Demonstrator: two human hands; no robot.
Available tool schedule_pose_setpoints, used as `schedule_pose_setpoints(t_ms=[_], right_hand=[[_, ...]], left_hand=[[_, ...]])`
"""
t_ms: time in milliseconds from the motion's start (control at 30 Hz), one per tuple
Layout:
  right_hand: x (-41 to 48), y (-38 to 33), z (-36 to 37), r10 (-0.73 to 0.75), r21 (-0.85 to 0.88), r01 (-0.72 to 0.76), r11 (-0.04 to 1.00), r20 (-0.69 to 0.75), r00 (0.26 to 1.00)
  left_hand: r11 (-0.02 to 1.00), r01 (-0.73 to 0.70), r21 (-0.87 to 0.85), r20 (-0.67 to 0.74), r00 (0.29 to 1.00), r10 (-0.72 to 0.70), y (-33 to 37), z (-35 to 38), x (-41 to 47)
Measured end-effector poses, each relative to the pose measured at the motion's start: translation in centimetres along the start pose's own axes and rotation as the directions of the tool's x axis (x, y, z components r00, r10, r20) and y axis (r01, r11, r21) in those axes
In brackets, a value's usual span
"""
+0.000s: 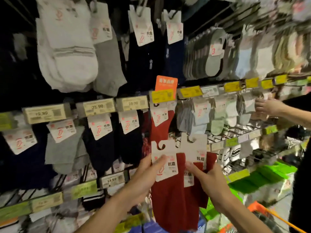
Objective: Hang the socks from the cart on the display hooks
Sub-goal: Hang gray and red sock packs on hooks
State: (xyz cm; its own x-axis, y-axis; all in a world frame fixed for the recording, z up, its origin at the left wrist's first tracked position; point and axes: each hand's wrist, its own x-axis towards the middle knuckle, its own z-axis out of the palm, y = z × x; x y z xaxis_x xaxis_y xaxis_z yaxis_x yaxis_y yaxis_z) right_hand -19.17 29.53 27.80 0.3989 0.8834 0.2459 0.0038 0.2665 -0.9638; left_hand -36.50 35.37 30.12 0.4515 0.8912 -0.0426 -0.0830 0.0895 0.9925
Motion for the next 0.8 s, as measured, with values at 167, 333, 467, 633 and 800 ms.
schedule_pose_setpoints(t_ms=[167, 333, 467, 633, 800], right_hand=[[3.1, -0.1, -2.3, -0.024, 0.017, 0.025, 1.000, -0.067, 0.997], [5.9, 0.0, -3.8, -0.063, 0.007, 0.064, 0.998, -0.079, 0.995], [8.2, 0.1, -5.3, -0.113, -0.061, 0.107, 0.992, -0.114, 0.987], [10.6, 0.0, -7.2, -0.198, -0.158, 0.175, 0.972, -0.143, 0.970], [13.6, -0.5, -8.8, -0.249, -0.162, 0.225, 0.961, -0.149, 0.957]], left_hand=[[0.971, -0.139, 0.197, -0.127, 0.978, 0.166, 1.7, 1.0, 2.9], [0.933, -0.206, 0.297, -0.096, 0.965, 0.243, 2.4, 2.1, 6.4], [0.906, -0.258, 0.335, -0.071, 0.952, 0.297, 2.8, 3.0, 10.0], [0.838, -0.322, 0.440, -0.045, 0.924, 0.379, 3.0, 3.5, 13.3], [0.784, -0.337, 0.521, -0.055, 0.904, 0.424, 4.7, 5.4, 16.1]])
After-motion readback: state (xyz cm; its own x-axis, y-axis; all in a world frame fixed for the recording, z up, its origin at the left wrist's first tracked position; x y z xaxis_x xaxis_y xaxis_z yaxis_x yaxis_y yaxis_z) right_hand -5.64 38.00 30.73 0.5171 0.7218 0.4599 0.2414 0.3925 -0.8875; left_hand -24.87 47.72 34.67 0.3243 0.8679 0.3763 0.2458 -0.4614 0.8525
